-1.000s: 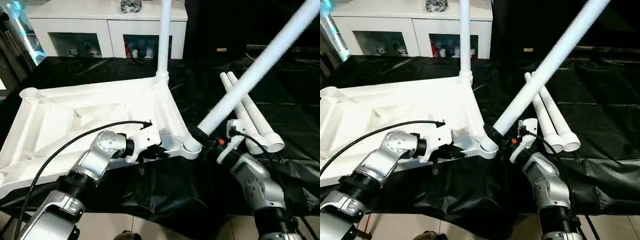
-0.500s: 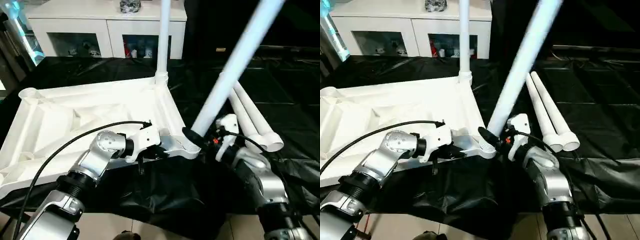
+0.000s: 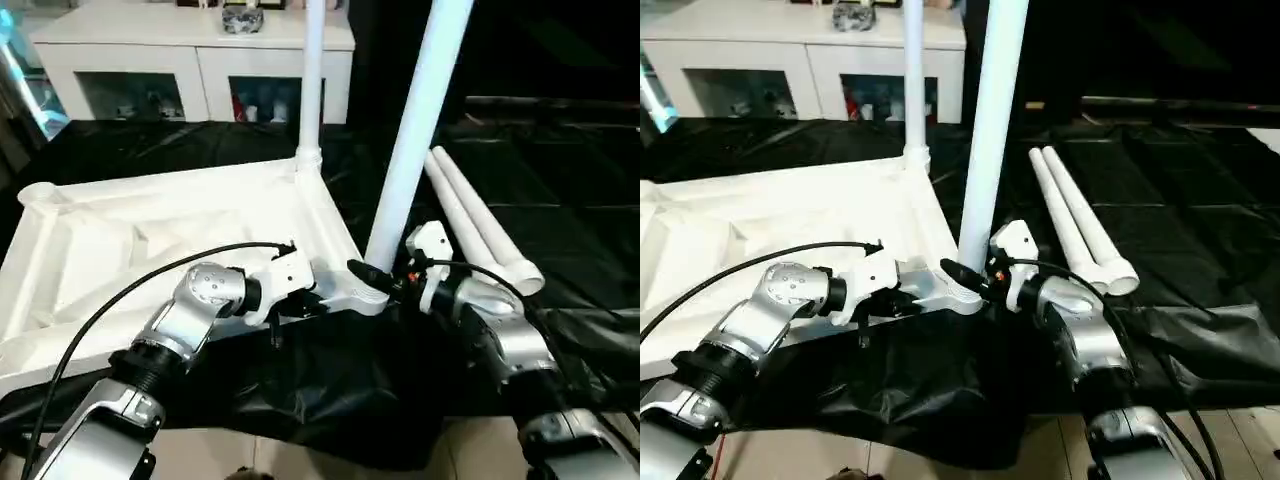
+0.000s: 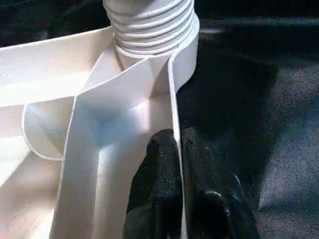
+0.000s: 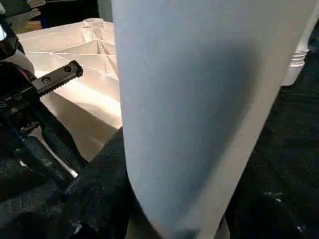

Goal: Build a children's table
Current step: Insert table leg to table base

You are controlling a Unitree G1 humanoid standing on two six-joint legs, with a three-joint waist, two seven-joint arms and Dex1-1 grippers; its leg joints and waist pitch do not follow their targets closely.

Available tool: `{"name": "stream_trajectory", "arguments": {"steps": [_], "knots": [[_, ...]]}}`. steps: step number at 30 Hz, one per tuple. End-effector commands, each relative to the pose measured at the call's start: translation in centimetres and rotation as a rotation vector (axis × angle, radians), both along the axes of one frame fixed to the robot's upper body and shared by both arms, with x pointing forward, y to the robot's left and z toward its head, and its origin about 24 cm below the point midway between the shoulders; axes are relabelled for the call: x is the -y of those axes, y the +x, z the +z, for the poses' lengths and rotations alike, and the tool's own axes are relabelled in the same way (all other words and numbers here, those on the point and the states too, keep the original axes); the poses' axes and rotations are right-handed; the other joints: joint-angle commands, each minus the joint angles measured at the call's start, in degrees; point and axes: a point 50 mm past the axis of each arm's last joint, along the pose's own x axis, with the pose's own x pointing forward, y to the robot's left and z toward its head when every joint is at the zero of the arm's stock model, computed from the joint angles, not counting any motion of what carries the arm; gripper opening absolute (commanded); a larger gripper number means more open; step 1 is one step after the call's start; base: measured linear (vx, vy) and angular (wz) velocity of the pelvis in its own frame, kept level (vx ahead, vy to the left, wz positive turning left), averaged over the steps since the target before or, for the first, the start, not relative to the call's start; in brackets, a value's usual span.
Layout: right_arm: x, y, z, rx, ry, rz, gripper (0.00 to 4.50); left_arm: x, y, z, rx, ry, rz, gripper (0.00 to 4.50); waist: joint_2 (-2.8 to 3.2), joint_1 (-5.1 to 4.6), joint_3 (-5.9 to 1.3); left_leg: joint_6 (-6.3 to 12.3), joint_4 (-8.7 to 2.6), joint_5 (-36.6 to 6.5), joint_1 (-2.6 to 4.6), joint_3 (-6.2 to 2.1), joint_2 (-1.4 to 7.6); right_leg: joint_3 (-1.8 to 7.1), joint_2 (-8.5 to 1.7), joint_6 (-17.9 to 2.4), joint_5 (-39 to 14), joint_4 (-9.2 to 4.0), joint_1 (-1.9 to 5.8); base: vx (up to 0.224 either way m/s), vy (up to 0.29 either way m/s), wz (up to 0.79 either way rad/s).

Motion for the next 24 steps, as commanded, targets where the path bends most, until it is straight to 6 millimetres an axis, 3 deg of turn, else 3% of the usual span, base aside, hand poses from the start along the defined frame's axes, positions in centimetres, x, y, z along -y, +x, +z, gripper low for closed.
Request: {"name": "stream_trajectory", "arguments": {"steps": [1, 4, 6, 9, 10, 15, 16, 18, 19, 21, 24], "knots": [[0.9, -3.3, -6.1, -0.277, -0.121, 0.028, 1.93, 1.0, 0.9, 2.5, 0.111, -0.042, -0.052, 0.00, 0.45, -1.05, -1.91, -6.77, -5.39, -39.7, 3.67, -4.19, 4.13, 1.85, -4.09, -8.1, -31.7, -6.60, -1.75, 0.000, 0.000, 0.00], [1.1, -3.1, -6.4, -0.281, -0.113, 0.014, 1.93, 1.1, 0.9, 2.7, 0.114, -0.051, -0.065, 0.00, 0.67, -1.20, -2.08, -7.43, -5.98, -41.5, 3.55, -4.36, 4.16, 1.56, -3.70, -8.7, -28.4, -6.24, -1.47, 0.000, 0.000, 0.00], [1.4, -2.8, -6.1, -0.266, -0.091, 0.018, 1.93, 1.1, 0.7, 3.3, 0.122, -0.077, -0.090, 0.00, 1.37, -1.18, -2.16, -7.90, -6.19, -42.6, 3.71, -4.43, 4.16, 1.50, -3.58, -9.3, -26.1, -6.10, -1.46, 0.000, 0.000, 0.00], [1.7, -2.4, -4.9, -0.224, -0.074, 0.054, 1.93, 1.1, 0.4, 3.6, 0.129, -0.087, -0.118, 0.00, 1.00, -0.94, -2.17, -7.40, -6.20, -42.5, 3.90, -4.16, 4.08, 1.74, -3.48, -10.1, -24.2, -6.17, -1.62, 0.000, 0.000, 0.00], [1.7, -2.2, -4.2, -0.200, -0.061, 0.076, 1.93, 1.0, 0.2, 3.8, 0.128, -0.091, -0.135, 0.00, 0.64, -0.80, -2.22, -6.85, -6.10, -41.4, 3.79, -4.02, 4.09, 1.91, -3.61, -10.4, -23.8, -6.15, -1.54, 0.000, 0.000, 0.00], [1.5, -1.8, -2.7, -0.139, -0.046, 0.152, 1.93, 0.7, -0.2, 4.3, 0.120, -0.092, -0.180, 0.00, 0.48, -0.16, -2.54, -4.82, -6.12, -33.9, 3.07, -3.44, 4.27, 2.28, -3.77, -12.3, -17.8, -5.44, -0.97, 0.000, 0.000, 0.00], [1.3, -1.6, -2.3, -0.123, -0.051, 0.175, 1.93, 0.6, -0.3, 4.5, 0.123, -0.090, -0.187, 0.00, 0.05, -0.19, -2.55, -4.51, -6.10, -33.1, 2.96, -3.33, 4.24, 2.23, -3.67, -12.5, -17.3, -5.38, -0.87, 0.000, 0.000, 0.00], [1.0, -1.3, -1.4, -0.101, -0.061, 0.198, 1.93, 0.4, -0.2, 4.9, 0.130, -0.085, -0.181, 0.00, 0.20, 0.02, -2.71, -3.61, -6.10, -29.9, 2.66, -3.10, 4.22, 2.23, -3.69, -13.0, -14.9, -5.02, -0.49, 0.025, -0.012, -0.01], [0.7, -1.1, -0.8, -0.089, -0.056, 0.207, 1.93, 0.3, -0.1, 5.0, 0.133, -0.079, -0.167, 0.00, -0.11, 0.17, -2.90, -2.62, -6.11, -25.7, 2.46, -2.85, 4.29, 2.14, -3.41, -13.5, -10.9, -4.63, -0.04, 0.050, -0.024, -0.01], [0.2, -1.1, 0.1, -0.070, -0.039, 0.233, 1.93, 0.2, 0.0, 5.0, 0.137, -0.072, -0.146, 0.00, -0.05, 0.50, -3.01, -1.21, -5.80, -22.1, 2.46, -2.53, 4.35, 2.15, -3.52, -14.2, -8.6, -4.43, 0.03, 0.026, -0.013, 0.00], [-0.1, -1.3, 0.3, -0.064, -0.041, 0.252, 1.93, 0.2, -0.2, 4.8, 0.133, -0.072, -0.149, 0.00, -0.14, 0.71, -3.03, -0.16, -5.51, -19.3, 2.22, -2.29, 4.30, 2.08, -3.51, -14.7, -7.2, -4.31, 0.24, 0.018, -0.007, -0.01]]}}
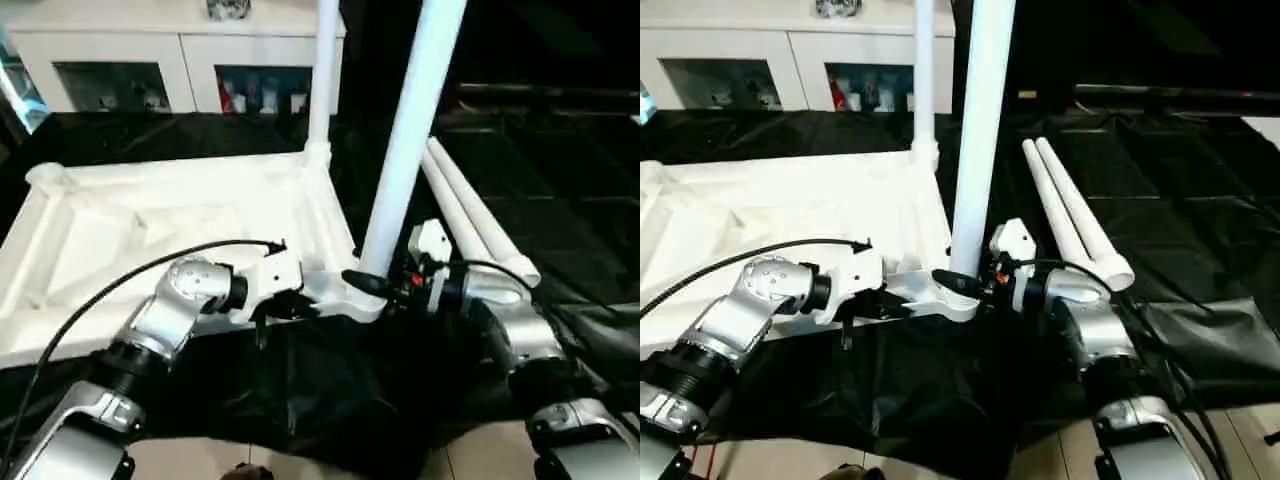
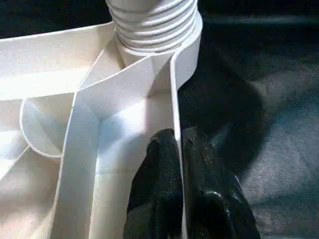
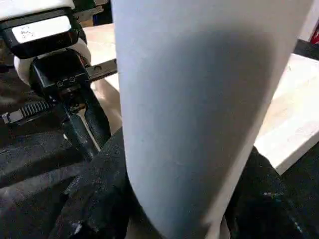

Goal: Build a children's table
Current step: Insert table leg to table base

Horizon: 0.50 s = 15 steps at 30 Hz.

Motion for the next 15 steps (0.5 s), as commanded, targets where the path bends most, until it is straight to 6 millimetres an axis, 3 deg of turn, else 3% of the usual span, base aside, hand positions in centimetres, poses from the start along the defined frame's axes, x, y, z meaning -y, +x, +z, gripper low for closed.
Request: {"name": "stream_trajectory", "arguments": {"steps": [1, 3, 7, 9, 10, 11, 15], "knots": [[-0.3, -0.9, -1.9, -0.092, -0.059, 0.032, 1.93, 1.5, 0.4, 3.2, 0.127, -0.088, -0.064, 0.00, 0.25, -0.02, -3.74, 0.26, -4.57, -17.2, 2.29, -2.24, 4.26, 2.13, -3.63, -13.3, -7.3, -3.48, 1.01, 0.053, -0.022, -0.03], [-0.6, -0.9, -1.9, -0.093, -0.067, 0.027, 1.93, 1.5, 0.4, 2.9, 0.126, -0.075, -0.044, 0.00, 0.24, 0.06, -3.86, 1.79, -4.18, -13.5, 2.22, -1.99, 4.18, 2.03, -3.40, -14.2, -2.7, -3.04, 1.12, 0.000, 0.000, 0.00], [-0.9, -0.2, -2.3, -0.100, -0.102, -0.109, 1.93, 1.3, 1.6, 2.8, 0.126, -0.070, 0.110, 0.00, 0.12, 0.02, -3.72, 2.20, -4.13, -12.3, 2.39, -1.88, 4.23, 1.97, -3.23, -14.8, -2.2, -2.86, 1.06, 0.000, 0.000, 0.00], [-1.0, 0.3, -2.5, -0.104, -0.109, -0.195, 1.93, 1.4, 2.2, 3.0, 0.125, -0.090, 0.182, 0.00, 0.12, -0.15, -3.55, 1.07, -4.25, -14.3, 2.43, -1.92, 4.18, 2.09, -3.45, -14.3, -6.5, -3.33, 1.03, 0.000, 0.000, 0.00], [-1.1, 0.8, -2.6, -0.116, -0.093, -0.279, 1.93, 1.5, 2.7, 3.3, 0.127, -0.106, 0.249, 0.00, -0.13, -0.40, -3.32, 0.12, -4.47, -16.1, 2.40, -2.00, 4.21, 2.15, -3.44, -13.7, -9.9, -3.58, 0.92, 0.000, 0.000, 0.00], [-1.2, 1.0, -2.8, -0.126, -0.082, -0.325, 1.93, 1.6, 3.0, 3.5, 0.127, -0.113, 0.287, 0.00, 0.02, -0.60, -3.34, -1.20, -4.52, -17.8, 2.69, -2.10, 4.19, 2.20, -3.48, -13.3, -12.9, -3.87, 0.66, 0.000, 0.000, 0.00], [-3.0, 2.4, -3.4, -0.201, -0.025, -0.562, 1.93, 2.2, 4.0, 4.0, 0.142, -0.126, 0.457, 0.00, 0.01, -0.96, -3.36, -2.88, -4.63, -19.6, 2.76, -2.26, 4.16, 2.31, -3.52, -12.1, -14.7, -4.11, 0.40, 0.000, 0.000, 0.00]]}}
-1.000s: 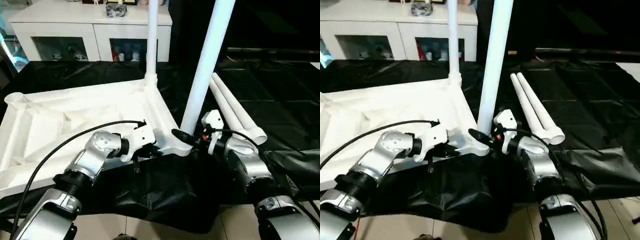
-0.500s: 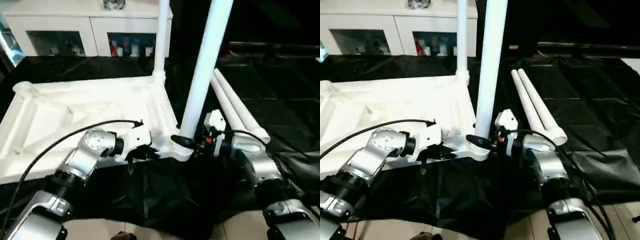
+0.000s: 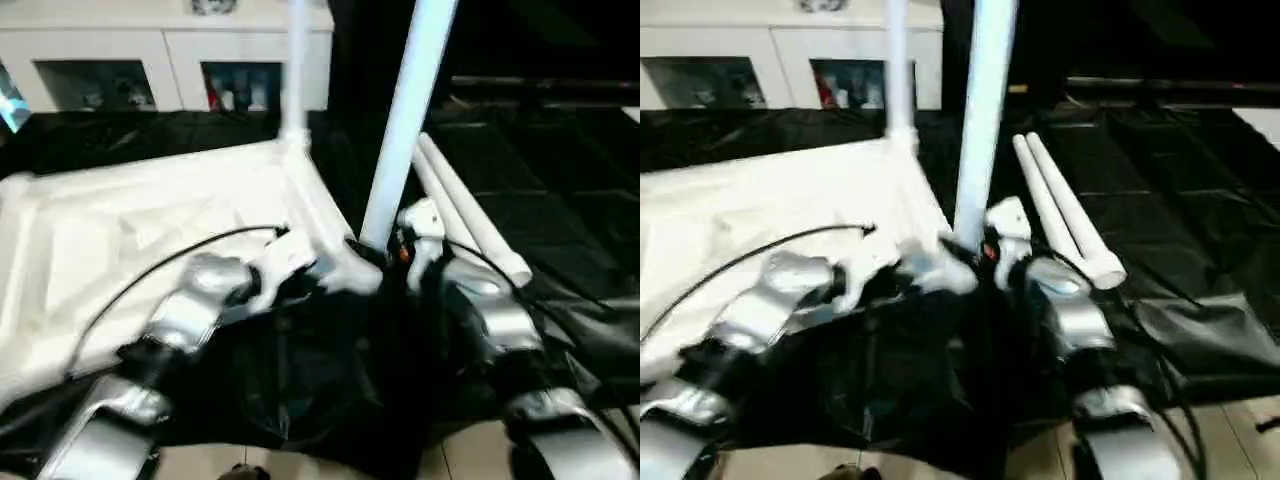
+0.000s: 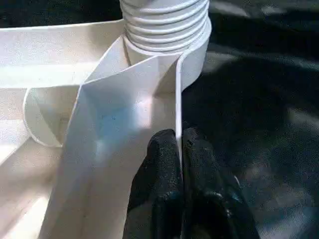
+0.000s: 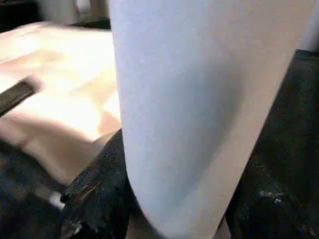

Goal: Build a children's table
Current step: Insert table leg to table base

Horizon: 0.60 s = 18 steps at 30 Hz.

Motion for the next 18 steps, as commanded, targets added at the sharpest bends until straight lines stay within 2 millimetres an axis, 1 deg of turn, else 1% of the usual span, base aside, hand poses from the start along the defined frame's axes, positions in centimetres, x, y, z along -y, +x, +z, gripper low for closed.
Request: {"name": "stream_trajectory", "arguments": {"steps": [1, 2, 3, 4, 5, 6, 7, 8, 9, 10, 11, 12, 14, 15, 16, 17, 18], "knots": [[-0.7, -0.8, -3.5, -0.178, -0.018, -0.088, 1.93, 0.2, 1.9, 4.0, 0.163, -0.054, 0.108, 0.00, 0.17, -0.28, -3.48, -2.83, -4.51, -18.7, 2.11, -2.73, 3.78, 2.20, -3.63, -12.5, -13.6, -4.01, 1.01, 0.000, 0.000, 0.00], [-1.5, -0.5, -3.5, -0.196, 0.001, -0.132, 1.93, 0.6, 1.9, 4.0, 0.153, -0.059, 0.142, 0.00, 0.20, -0.22, -3.57, -2.81, -4.50, -18.1, 2.01, -2.82, 3.75, 2.04, -3.63, -12.2, -13.5, -3.94, 1.21, 0.000, 0.000, 0.00], [-2.3, -0.3, -3.5, -0.215, 0.020, -0.165, 1.93, 1.1, 1.9, 4.0, 0.134, -0.069, 0.177, 0.00, 0.14, -0.32, -3.68, -2.38, -4.37, -17.0, 1.94, -2.65, 3.72, 2.10, -3.56, -12.3, -11.7, -3.76, 1.18, 0.000, 0.000, 0.00], [-2.9, -0.2, -3.4, -0.227, 0.030, -0.178, 1.93, 1.5, 2.0, 4.0, 0.123, -0.077, 0.207, 0.00, 0.16, -0.21, -3.65, -2.03, -4.28, -16.6, 2.13, -2.56, 3.67, 2.02, -3.45, -12.4, -11.1, -3.87, 1.10, 0.000, 0.000, 0.00], [-3.8, 0.0, -3.4, -0.248, 0.045, -0.187, 1.93, 2.1, 2.0, 3.9, 0.113, -0.085, 0.238, 0.00, -0.17, -0.11, -3.75, -1.31, -4.04, -15.9, 2.11, -2.44, 3.67, 2.13, -3.55, -12.7, -10.0, -3.77, 1.17, 0.000, 0.000, 0.00], [-3.8, 0.0, -3.4, -0.248, 0.045, -0.187, 1.93, 2.1, 2.0, 3.9, 0.113, -0.085, 0.238, 0.00, 0.04, -0.09, -3.72, -0.85, -4.04, -15.1, 2.05, -2.46, 3.65, 2.04, -3.48, -12.9, -9.3, -3.81, 1.20, 0.000, 0.000, 0.00], [-4.4, 0.0, -3.3, -0.259, 0.050, -0.193, 1.93, 2.6, 2.0, 3.9, 0.110, -0.087, 0.251, 0.00, 0.06, 0.01, -3.75, -0.70, -4.00, -14.9, 2.13, -2.39, 3.66, 2.01, -3.40, -12.8, -9.0, -3.82, 1.17, 0.000, 0.000, 0.00], [-5.1, 0.1, -3.2, -0.270, 0.055, -0.199, 1.93, 3.1, 2.0, 3.8, 0.107, -0.083, 0.260, 0.00, -0.36, 0.16, -3.86, -0.29, -3.86, -14.1, 2.17, -2.36, 3.67, 2.00, -3.43, -12.9, -8.2, -3.59, 1.20, 0.000, 0.000, 0.00], [-5.2, 0.1, -3.2, -0.272, 0.055, -0.200, 1.93, 3.2, 1.9, 3.8, 0.106, -0.081, 0.262, 0.00, -0.27, 0.17, -3.79, -0.10, -3.88, -13.9, 2.13, -2.31, 3.65, 2.02, -3.42, -13.0, -7.8, -3.67, 1.19, 0.000, 0.000, 0.00], [-5.5, 0.2, -3.2, -0.273, 0.053, -0.202, 1.93, 3.3, 1.9, 3.7, 0.105, -0.074, 0.267, 0.00, -0.42, 0.24, -3.84, 0.30, -3.79, -13.2, 2.03, -2.26, 3.61, 1.97, -3.39, -12.9, -6.9, -3.55, 1.31, 0.000, 0.000, 0.00], [-5.8, 0.2, -3.1, -0.276, 0.051, -0.203, 1.93, 3.4, 1.9, 3.6, 0.105, -0.069, 0.278, 0.00, -0.39, 0.22, -3.86, 0.47, -3.77, -12.7, 2.02, -2.27, 3.60, 1.97, -3.36, -12.9, -6.3, -3.50, 1.32, 0.000, 0.000, 0.00], [-6.1, 0.3, -3.1, -0.283, 0.045, -0.208, 1.93, 3.3, 1.9, 3.6, 0.105, -0.064, 0.294, 0.00, -0.51, 0.15, -3.89, 0.91, -3.73, -12.2, 2.05, -2.24, 3.58, 1.91, -3.25, -13.0, -5.1, -3.41, 1.32, 0.000, 0.000, 0.00], [-6.2, 0.3, -3.1, -0.280, 0.039, -0.205, 1.93, 3.2, 2.0, 3.7, 0.105, -0.064, 0.298, 0.00, -0.40, 0.18, -3.79, 0.79, -3.81, -13.1, 2.13, -2.24, 3.60, 1.87, -3.26, -12.9, -6.0, -3.57, 1.24, 0.000, 0.000, 0.00], [-6.3, 0.3, -3.1, -0.278, 0.034, -0.206, 1.93, 3.2, 1.9, 3.7, 0.103, -0.063, 0.303, 0.00, -0.49, 0.12, -3.75, 0.48, -3.87, -14.0, 2.11, -2.28, 3.59, 1.88, -3.27, -12.6, -7.2, -3.69, 1.28, 0.000, 0.000, 0.00], [-6.3, 0.3, -3.1, -0.277, 0.030, -0.206, 1.93, 3.1, 1.9, 3.7, 0.103, -0.060, 0.304, 0.00, -0.37, 0.06, -3.76, 0.01, -3.94, -14.7, 2.15, -2.34, 3.64, 1.88, -3.25, -12.4, -7.7, -3.69, 1.24, 0.000, 0.000, 0.00], [-6.3, 0.3, -3.1, -0.277, 0.028, -0.206, 1.93, 3.1, 1.9, 3.7, 0.102, -0.057, 0.306, 0.00, -0.42, 0.01, -3.75, -0.14, -3.97, -14.8, 2.12, -2.36, 3.62, 1.86, -3.21, -12.3, -7.8, -3.70, 1.26, 0.000, 0.000, 0.00], [-6.3, 0.4, -3.1, -0.272, 0.024, -0.206, 1.93, 3.0, 1.9, 3.7, 0.102, -0.057, 0.307, 0.00, -0.27, -0.06, -3.79, -0.50, -3.98, -15.1, 2.14, -2.38, 3.60, 1.88, -3.19, -12.3, -7.6, -3.63, 1.21, 0.000, 0.000, 0.00]]}}
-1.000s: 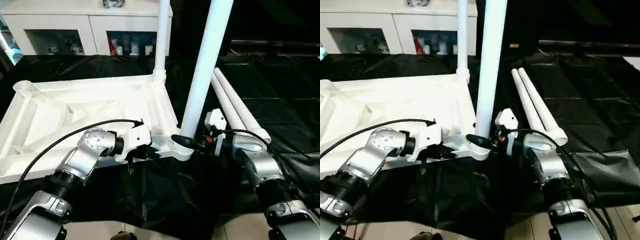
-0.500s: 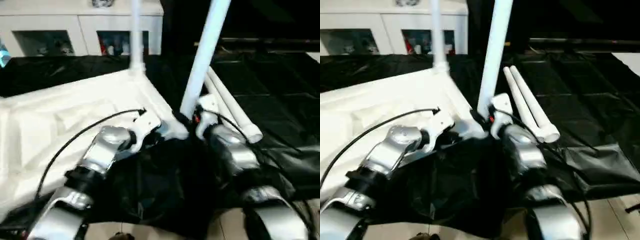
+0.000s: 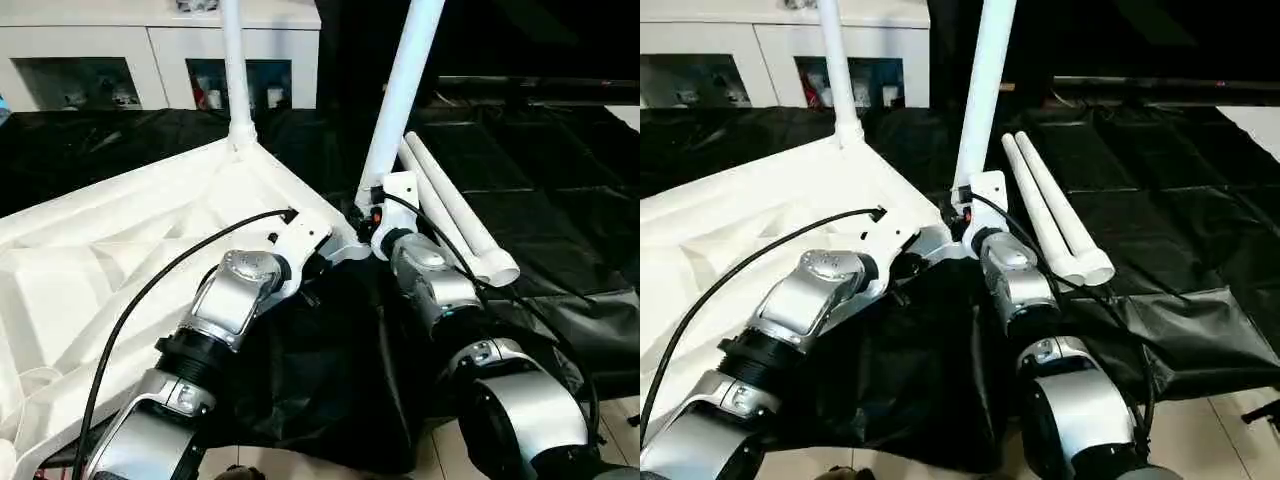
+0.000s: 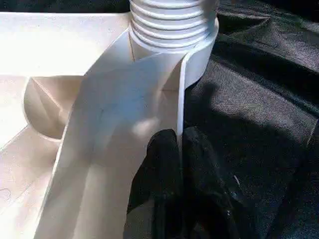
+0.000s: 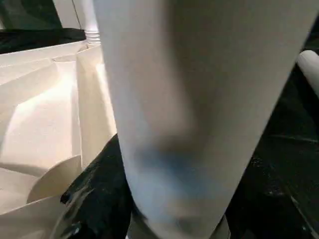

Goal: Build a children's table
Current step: Insert table leg to table base

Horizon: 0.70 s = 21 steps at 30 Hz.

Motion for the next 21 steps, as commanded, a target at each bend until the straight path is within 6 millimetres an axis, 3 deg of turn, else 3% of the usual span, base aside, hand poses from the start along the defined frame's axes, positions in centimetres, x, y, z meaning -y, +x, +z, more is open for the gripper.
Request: {"name": "stream_trajectory", "arguments": {"steps": [1, 3, 4, 5, 7, 14, 16, 18, 21], "knots": [[-2.9, -2.4, -3.8, -0.191, 0.051, 0.089, 1.93, 0.7, 1.2, 3.3, 0.139, -0.024, 0.035, 0.00, 0.51, 0.04, -3.73, -0.50, -3.99, -15.3, 2.11, -2.30, 3.51, 1.95, -3.20, -12.3, -8.0, -3.65, 1.58, 0.000, 0.000, 0.00], [-3.0, -2.3, -3.6, -0.184, 0.072, 0.098, 1.93, 0.7, 1.2, 3.3, 0.140, -0.029, 0.031, 0.00, 0.51, 0.06, -3.70, -0.45, -3.98, -15.4, 2.18, -2.30, 3.52, 1.97, -3.22, -12.4, -7.8, -3.68, 1.56, 0.000, 0.000, 0.00], [-3.0, -2.3, -3.6, -0.181, 0.080, 0.100, 2.49, 0.7, 1.2, 3.3, 0.141, -0.032, 0.029, 0.00, 0.50, 0.05, -3.73, -0.38, -3.97, -15.4, 2.19, -2.29, 3.52, 1.96, -3.20, -12.5, -7.6, -3.66, 1.58, 0.000, 0.000, 0.00], [-3.0, -2.2, -3.3, -0.171, 0.089, 0.104, 2.63, 0.8, 1.2, 3.4, 0.147, -0.037, 0.017, 0.00, 0.50, 0.06, -3.74, -0.34, -3.95, -15.3, 2.21, -2.28, 3.52, 1.96, -3.20, -12.5, -7.4, -3.65, 1.57, 0.000, 0.000, 0.00], [-3.0, -1.8, -2.5, -0.129, 0.110, 0.117, 2.63, 0.8, 1.1, 3.6, 0.164, -0.044, -0.017, 0.00, 0.63, -0.06, -3.83, 0.12, -3.91, -15.1, 2.08, -2.34, 3.51, 1.98, -3.23, -12.7, -6.2, -3.53, 1.71, 0.000, 0.000, 0.00], [-2.6, -1.3, -1.0, -0.040, 0.124, 0.174, 3.44, 0.5, 1.1, 4.1, 0.192, -0.057, -0.060, 0.00, 0.91, -0.53, -4.13, 2.61, -3.41, -11.0, 1.90, -2.18, 3.45, 1.79, -3.15, -15.0, -0.3, -2.93, 2.04, 0.000, 0.000, 0.00], [-2.2, -1.2, -0.2, -0.001, 0.140, 0.217, 3.51, 0.4, 1.0, 4.2, 0.192, -0.058, -0.085, 0.00, 1.02, -0.48, -4.17, 3.40, -3.26, -9.9, 1.89, -2.12, 3.46, 1.75, -3.12, -15.6, 1.2, -2.69, 2.13, 0.000, 0.000, 0.00], [-1.6, -1.2, 0.2, 0.027, 0.121, 0.247, 3.67, 0.4, 0.8, 4.3, 0.205, -0.069, -0.138, 0.00, 1.50, -0.23, -4.20, 3.79, -3.13, -8.9, 1.99, -2.12, 3.52, 1.70, -3.10, -16.1, 2.0, -2.57, 2.10, 0.000, 0.000, 0.00], [-0.5, -1.3, 0.4, 0.048, 0.068, 0.291, 3.90, 0.4, 0.5, 4.3, 0.207, -0.080, -0.196, 0.00, 1.44, 0.15, -4.23, 4.26, -3.01, -7.7, 2.03, -2.04, 3.49, 1.65, -2.93, -16.1, 3.5, -2.37, 2.14, 0.000, 0.000, 0.00]]}}
